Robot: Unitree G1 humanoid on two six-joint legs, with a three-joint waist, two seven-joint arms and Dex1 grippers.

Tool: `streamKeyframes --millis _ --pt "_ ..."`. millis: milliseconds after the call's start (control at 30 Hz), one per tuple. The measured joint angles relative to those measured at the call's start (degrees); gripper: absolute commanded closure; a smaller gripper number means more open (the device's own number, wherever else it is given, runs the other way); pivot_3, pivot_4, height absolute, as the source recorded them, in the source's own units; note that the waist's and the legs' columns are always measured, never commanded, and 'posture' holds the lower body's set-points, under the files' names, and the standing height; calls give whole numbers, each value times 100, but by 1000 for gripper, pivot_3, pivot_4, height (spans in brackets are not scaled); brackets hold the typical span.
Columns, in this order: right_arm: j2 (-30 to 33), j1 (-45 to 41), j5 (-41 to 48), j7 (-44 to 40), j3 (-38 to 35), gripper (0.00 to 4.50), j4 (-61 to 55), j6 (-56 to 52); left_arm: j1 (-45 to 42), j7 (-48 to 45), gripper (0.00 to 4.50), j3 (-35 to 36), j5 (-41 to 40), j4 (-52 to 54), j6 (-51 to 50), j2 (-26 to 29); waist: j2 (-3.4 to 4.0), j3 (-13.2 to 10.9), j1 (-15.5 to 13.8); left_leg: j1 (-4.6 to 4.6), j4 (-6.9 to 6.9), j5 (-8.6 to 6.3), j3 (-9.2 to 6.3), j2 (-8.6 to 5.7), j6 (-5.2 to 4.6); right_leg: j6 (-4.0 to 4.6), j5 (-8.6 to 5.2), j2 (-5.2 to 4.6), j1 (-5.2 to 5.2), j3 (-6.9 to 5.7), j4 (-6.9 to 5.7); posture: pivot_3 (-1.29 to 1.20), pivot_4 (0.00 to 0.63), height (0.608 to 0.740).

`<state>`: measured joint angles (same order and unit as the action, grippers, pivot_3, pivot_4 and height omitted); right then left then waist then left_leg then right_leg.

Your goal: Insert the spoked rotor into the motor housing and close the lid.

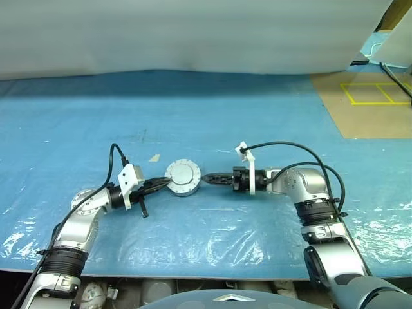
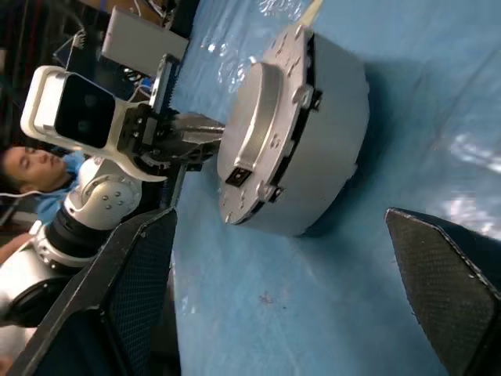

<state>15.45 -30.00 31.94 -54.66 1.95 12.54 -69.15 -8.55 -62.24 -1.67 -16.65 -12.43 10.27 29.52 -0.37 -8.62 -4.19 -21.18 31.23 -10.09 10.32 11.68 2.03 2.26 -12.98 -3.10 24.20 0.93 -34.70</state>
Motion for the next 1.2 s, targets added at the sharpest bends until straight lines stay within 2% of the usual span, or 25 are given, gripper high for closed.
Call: streamKeyframes --millis 167,300,433,567,667,867,1200 --pt "-483 -13 137 403 -50 46 74 -209 -10 5 4500 1 4 -24 56 -1 0 0 12 7 -1 0 -2 2 1 0 0 0 -1 0 -3 0 150 740" --pt "-816 -383 120 920 -409 46 645 101 12 4 4500 -6 12 -50 68 -5 1 -1 12 7 0 0 -2 -1 1 -1 0 -5 -1 1 -4 0 150 740" --pt "-776 -471 78 1189 -578 46 714 394 31 4 4500 -6 10 -44 108 -6 1 -1 -11 4 -4 0 0 -1 2 -1 -1 -4 -1 0 1 0 150 740" --pt "-533 -317 171 1114 -595 46 541 415 38 5 4500 -8 11 -33 108 -7 1 -1 -25 2 -5 0 2 -1 4 -1 -1 -4 -1 -1 2 0 150 740" --pt "-443 -149 215 1105 -584 624 349 413 36 5 4500 -3 11 -34 110 -6 1 -1 -24 6 -4 0 2 -1 3 -1 -1 -4 -1 -1 -1 0 150 740" --pt "-504 -34 230 1133 -534 2699 274 371 -28 -13 4500 -10 14 -85 108 -6 2 -1 -21 6 -3 0 0 -1 3 -2 -2 -4 0 0 -1 0 150 740" --pt "-728 -37 233 1256 -471 2699 261 347 -61 -26 4500 21 13 -143 122 6 2 -1 10 6 -4 0 0 1 4 -1 -2 -2 0 -1 -1 0 150 740"
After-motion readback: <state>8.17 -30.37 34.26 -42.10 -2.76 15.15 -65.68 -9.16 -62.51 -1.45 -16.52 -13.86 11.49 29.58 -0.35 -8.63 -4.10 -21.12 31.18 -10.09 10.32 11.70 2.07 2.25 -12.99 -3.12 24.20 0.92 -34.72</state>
